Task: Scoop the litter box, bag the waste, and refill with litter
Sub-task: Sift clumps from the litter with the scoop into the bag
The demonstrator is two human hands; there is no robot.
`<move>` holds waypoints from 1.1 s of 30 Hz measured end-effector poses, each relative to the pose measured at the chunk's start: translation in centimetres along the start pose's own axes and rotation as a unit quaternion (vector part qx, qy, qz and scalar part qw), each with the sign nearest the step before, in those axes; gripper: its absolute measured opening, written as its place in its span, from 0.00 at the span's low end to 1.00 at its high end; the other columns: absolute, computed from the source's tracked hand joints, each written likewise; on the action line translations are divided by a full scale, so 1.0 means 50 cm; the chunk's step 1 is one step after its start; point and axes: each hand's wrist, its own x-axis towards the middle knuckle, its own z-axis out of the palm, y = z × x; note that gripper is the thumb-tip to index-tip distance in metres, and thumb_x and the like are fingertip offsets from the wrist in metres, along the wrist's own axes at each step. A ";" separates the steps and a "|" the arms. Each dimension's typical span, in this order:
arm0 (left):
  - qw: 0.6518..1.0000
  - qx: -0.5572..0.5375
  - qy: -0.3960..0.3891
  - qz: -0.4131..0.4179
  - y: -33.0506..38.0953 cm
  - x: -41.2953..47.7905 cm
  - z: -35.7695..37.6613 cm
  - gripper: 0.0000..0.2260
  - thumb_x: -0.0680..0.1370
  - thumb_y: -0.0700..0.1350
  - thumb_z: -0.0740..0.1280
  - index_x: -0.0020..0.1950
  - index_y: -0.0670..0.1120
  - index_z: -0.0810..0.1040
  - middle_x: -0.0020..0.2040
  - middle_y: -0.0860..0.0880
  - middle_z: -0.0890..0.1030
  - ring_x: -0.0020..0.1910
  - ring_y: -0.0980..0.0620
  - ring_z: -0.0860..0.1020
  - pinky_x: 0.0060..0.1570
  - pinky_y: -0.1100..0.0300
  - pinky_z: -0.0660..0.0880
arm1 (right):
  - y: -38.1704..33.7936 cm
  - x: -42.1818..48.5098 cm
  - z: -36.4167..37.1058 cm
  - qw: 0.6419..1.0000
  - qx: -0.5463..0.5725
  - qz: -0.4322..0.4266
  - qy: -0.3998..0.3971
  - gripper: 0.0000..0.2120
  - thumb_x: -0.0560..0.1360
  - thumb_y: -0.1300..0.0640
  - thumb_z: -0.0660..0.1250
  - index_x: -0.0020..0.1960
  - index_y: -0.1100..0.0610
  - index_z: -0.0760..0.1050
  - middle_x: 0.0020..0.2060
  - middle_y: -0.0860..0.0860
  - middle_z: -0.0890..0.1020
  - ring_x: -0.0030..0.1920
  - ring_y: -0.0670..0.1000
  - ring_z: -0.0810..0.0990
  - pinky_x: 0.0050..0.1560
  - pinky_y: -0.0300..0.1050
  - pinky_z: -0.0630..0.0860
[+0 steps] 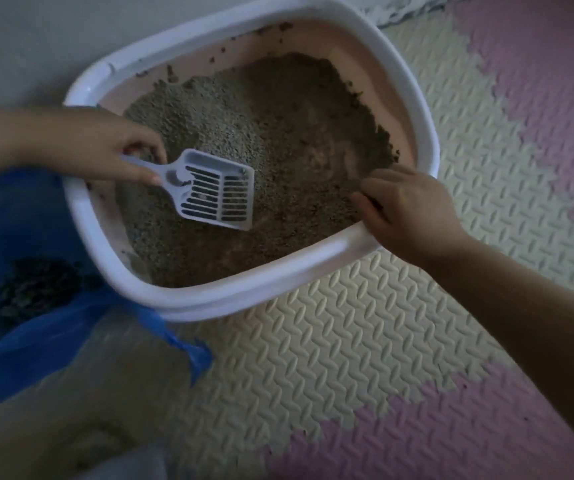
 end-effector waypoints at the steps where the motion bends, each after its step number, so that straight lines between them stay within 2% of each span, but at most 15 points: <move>1: 0.999 0.030 0.004 0.016 -0.015 0.008 -0.007 0.17 0.64 0.71 0.59 0.47 0.67 0.71 0.39 0.54 0.79 0.36 0.56 0.77 0.40 0.53 0.76 | -0.004 0.002 -0.001 1.000 -0.005 0.000 -0.001 0.17 0.80 0.52 0.55 0.35 0.56 0.72 0.33 0.46 0.72 0.37 0.51 0.74 0.36 0.40 0.61; 3: 0.995 0.078 0.008 0.055 -0.049 0.035 -0.014 0.21 0.61 0.80 0.52 0.43 0.71 0.71 0.33 0.57 0.78 0.32 0.59 0.76 0.36 0.54 0.75 | -0.010 0.004 0.000 1.000 -0.016 0.002 -0.003 0.16 0.80 0.53 0.55 0.35 0.56 0.71 0.33 0.44 0.69 0.37 0.52 0.74 0.36 0.41 0.61; 5: 0.990 0.104 -0.008 0.090 -0.074 0.069 -0.007 0.25 0.57 0.83 0.48 0.41 0.72 0.71 0.31 0.60 0.78 0.28 0.63 0.74 0.32 0.56 0.74 | -0.014 0.006 0.005 1.000 -0.026 0.009 -0.006 0.16 0.80 0.54 0.54 0.35 0.56 0.70 0.32 0.45 0.69 0.36 0.53 0.74 0.36 0.42 0.62; 7: 0.984 0.119 -0.014 0.131 -0.064 0.097 0.002 0.17 0.62 0.77 0.58 0.41 0.70 0.73 0.30 0.60 0.77 0.27 0.62 0.74 0.32 0.53 0.75 | -0.016 0.007 0.010 0.999 -0.033 0.019 0.001 0.16 0.80 0.55 0.55 0.34 0.56 0.70 0.32 0.46 0.71 0.36 0.53 0.74 0.36 0.41 0.60; 9: 0.979 0.134 0.008 0.153 -0.054 0.120 0.024 0.08 0.67 0.67 0.67 0.40 0.66 0.74 0.29 0.59 0.76 0.27 0.61 0.73 0.34 0.53 0.75 | -0.016 0.007 0.015 0.999 -0.038 0.025 0.014 0.16 0.80 0.56 0.56 0.34 0.57 0.70 0.31 0.48 0.73 0.35 0.53 0.73 0.36 0.42 0.61; 13: 0.976 0.130 0.026 0.174 -0.033 0.127 0.075 0.08 0.68 0.64 0.66 0.41 0.63 0.75 0.31 0.56 0.77 0.30 0.59 0.73 0.35 0.53 0.75 | -0.016 0.006 0.019 0.999 -0.033 0.020 0.028 0.17 0.80 0.57 0.55 0.33 0.58 0.69 0.31 0.48 0.70 0.34 0.53 0.72 0.35 0.45 0.66; 18: 0.985 0.051 0.016 0.162 -0.044 0.130 0.091 0.07 0.68 0.63 0.69 0.41 0.63 0.76 0.31 0.55 0.77 0.31 0.57 0.75 0.37 0.53 0.75 | -0.019 0.009 0.019 0.999 -0.033 0.016 0.032 0.18 0.81 0.57 0.53 0.33 0.58 0.66 0.32 0.47 0.67 0.33 0.54 0.70 0.34 0.47 0.67; 20: 0.986 0.002 -0.006 0.165 -0.024 0.128 0.101 0.12 0.67 0.68 0.64 0.42 0.62 0.77 0.32 0.55 0.78 0.31 0.55 0.76 0.36 0.52 0.76 | -0.019 0.010 0.019 0.999 -0.034 0.017 0.026 0.18 0.81 0.57 0.53 0.33 0.58 0.67 0.32 0.47 0.67 0.33 0.54 0.70 0.34 0.47 0.66; 22: 0.983 -0.031 -0.014 0.183 0.016 0.131 0.123 0.15 0.68 0.66 0.62 0.45 0.59 0.78 0.32 0.53 0.78 0.30 0.54 0.76 0.34 0.53 0.75 | -0.018 0.008 0.018 0.999 -0.036 0.018 0.023 0.18 0.81 0.57 0.54 0.33 0.58 0.67 0.31 0.49 0.70 0.33 0.54 0.71 0.34 0.47 0.66; 25: 0.981 -0.055 0.031 0.182 0.071 0.156 0.134 0.12 0.72 0.61 0.66 0.46 0.54 0.79 0.30 0.52 0.76 0.28 0.56 0.73 0.27 0.58 0.65 | -0.019 0.007 0.017 0.999 -0.038 0.021 0.021 0.18 0.80 0.57 0.54 0.33 0.59 0.68 0.30 0.52 0.72 0.33 0.55 0.71 0.34 0.48 0.67; 27: 0.981 -0.078 0.051 0.171 0.089 0.169 0.135 0.12 0.73 0.60 0.67 0.45 0.53 0.80 0.30 0.53 0.75 0.29 0.57 0.72 0.27 0.59 0.61 | -0.018 0.009 0.017 0.999 -0.037 0.024 0.021 0.18 0.80 0.57 0.54 0.33 0.59 0.68 0.31 0.52 0.73 0.33 0.55 0.71 0.34 0.48 0.68; 33: 0.961 -0.201 0.124 0.140 0.177 0.183 0.198 0.10 0.76 0.56 0.66 0.47 0.50 0.78 0.32 0.55 0.75 0.31 0.57 0.73 0.28 0.59 0.64 | -0.017 0.007 0.017 0.999 -0.030 0.024 0.025 0.18 0.80 0.57 0.54 0.34 0.60 0.72 0.32 0.53 0.76 0.34 0.56 0.74 0.35 0.47 0.69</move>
